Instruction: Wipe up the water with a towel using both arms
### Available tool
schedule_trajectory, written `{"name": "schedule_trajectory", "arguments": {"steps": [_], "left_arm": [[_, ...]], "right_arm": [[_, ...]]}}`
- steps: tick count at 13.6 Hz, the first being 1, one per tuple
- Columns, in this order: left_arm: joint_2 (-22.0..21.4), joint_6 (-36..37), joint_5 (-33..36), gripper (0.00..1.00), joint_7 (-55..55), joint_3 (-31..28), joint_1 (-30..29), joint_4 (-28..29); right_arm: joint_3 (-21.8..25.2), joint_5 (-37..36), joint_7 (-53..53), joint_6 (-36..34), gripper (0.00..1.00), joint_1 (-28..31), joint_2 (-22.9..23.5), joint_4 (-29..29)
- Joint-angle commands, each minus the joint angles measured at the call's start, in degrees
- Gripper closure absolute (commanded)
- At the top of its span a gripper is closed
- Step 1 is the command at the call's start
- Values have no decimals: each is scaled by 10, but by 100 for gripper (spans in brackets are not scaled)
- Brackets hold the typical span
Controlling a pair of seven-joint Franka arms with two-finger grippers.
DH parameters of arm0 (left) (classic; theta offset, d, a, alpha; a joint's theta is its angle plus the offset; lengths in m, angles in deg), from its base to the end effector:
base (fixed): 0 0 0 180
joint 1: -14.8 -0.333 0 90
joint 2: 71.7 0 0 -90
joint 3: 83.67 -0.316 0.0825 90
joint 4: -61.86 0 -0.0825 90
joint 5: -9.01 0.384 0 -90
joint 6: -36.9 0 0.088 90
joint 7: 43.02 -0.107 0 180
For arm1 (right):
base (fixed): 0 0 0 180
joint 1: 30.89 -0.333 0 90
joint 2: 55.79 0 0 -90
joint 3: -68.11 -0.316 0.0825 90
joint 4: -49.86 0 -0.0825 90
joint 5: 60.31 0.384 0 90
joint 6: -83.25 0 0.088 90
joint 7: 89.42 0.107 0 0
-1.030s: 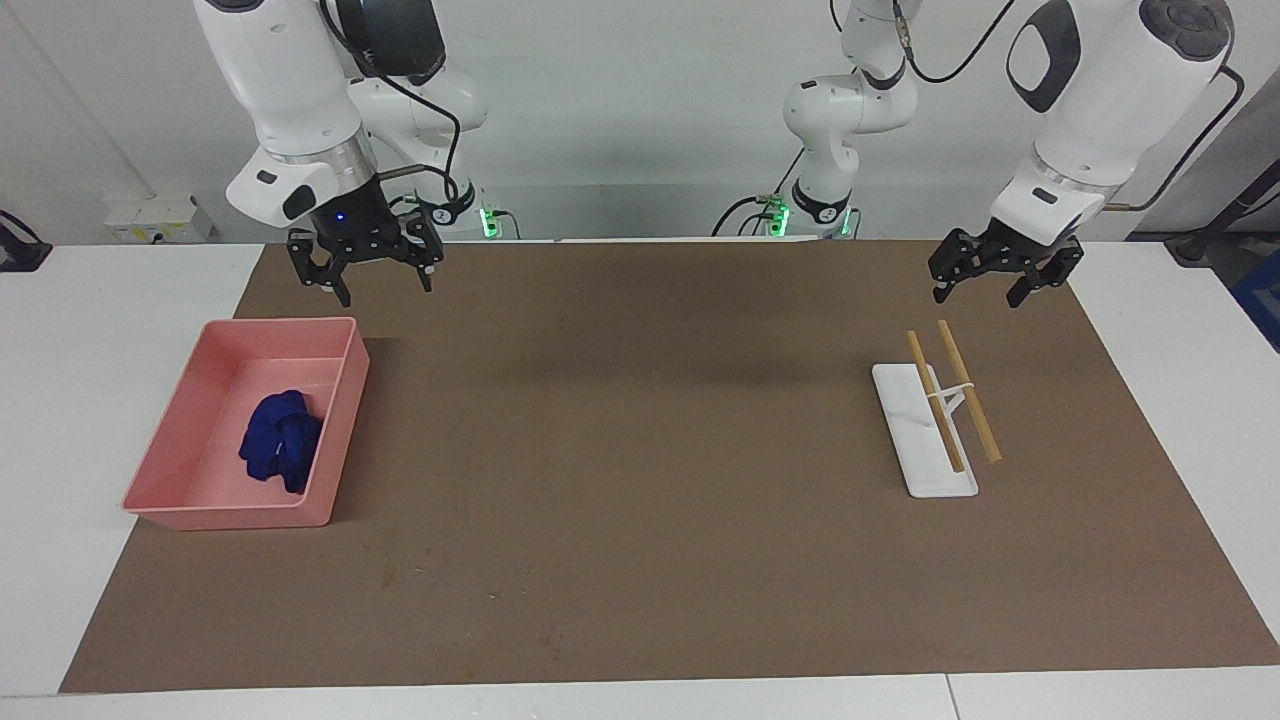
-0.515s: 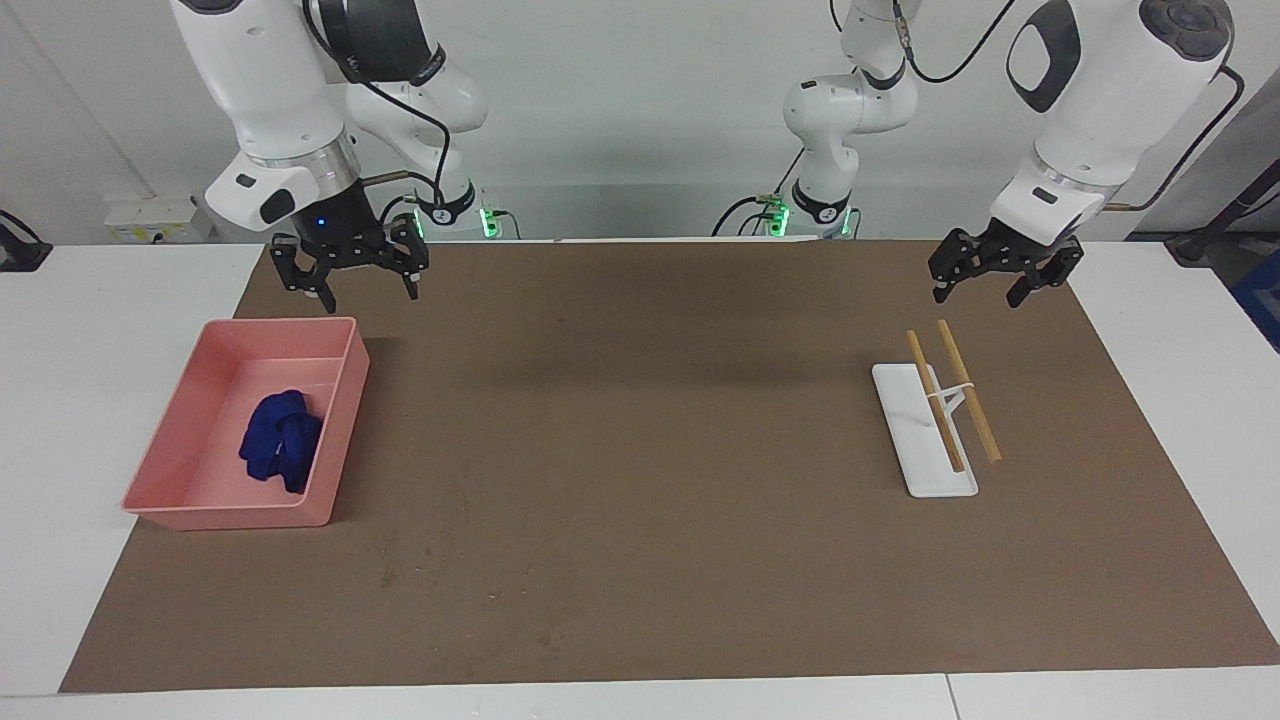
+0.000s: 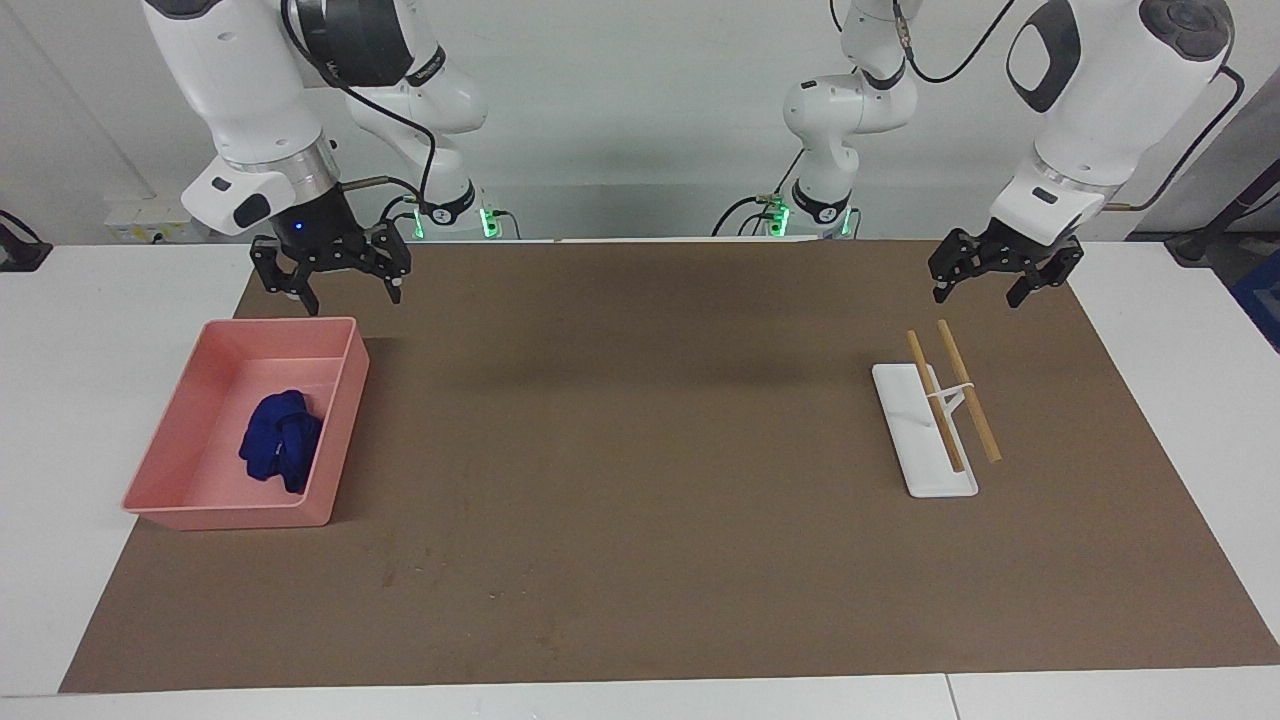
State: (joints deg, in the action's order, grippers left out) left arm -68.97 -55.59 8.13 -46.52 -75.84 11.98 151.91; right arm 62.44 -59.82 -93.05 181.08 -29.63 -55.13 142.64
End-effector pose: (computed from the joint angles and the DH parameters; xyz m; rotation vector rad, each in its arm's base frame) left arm 0.5702 -0.0497 0.6013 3.1113 -0.2302 -0.0077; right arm 0.5686 0.0443 0.6074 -3.1215 -0.2180 -0.1199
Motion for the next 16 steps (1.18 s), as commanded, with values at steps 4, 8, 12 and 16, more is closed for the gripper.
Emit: {"name": "schedule_trajectory", "arguments": {"steps": [4, 8, 12, 16], "left_arm": [[-11, -9, -3, 0, -5, -4, 1, 15], [-11, -9, -3, 0, -5, -4, 1, 15], [-11, -9, -3, 0, -5, -4, 2, 15], [-11, -9, -3, 0, -5, -4, 2, 15]], "right_arm": [[-4, 2, 2, 3, 0, 36, 1, 0], [-4, 0, 1, 7, 0, 41, 2, -1], [-4, 0, 0, 3, 0, 60, 2, -1], [-3, 0, -2, 1, 0, 63, 1, -7]]}}
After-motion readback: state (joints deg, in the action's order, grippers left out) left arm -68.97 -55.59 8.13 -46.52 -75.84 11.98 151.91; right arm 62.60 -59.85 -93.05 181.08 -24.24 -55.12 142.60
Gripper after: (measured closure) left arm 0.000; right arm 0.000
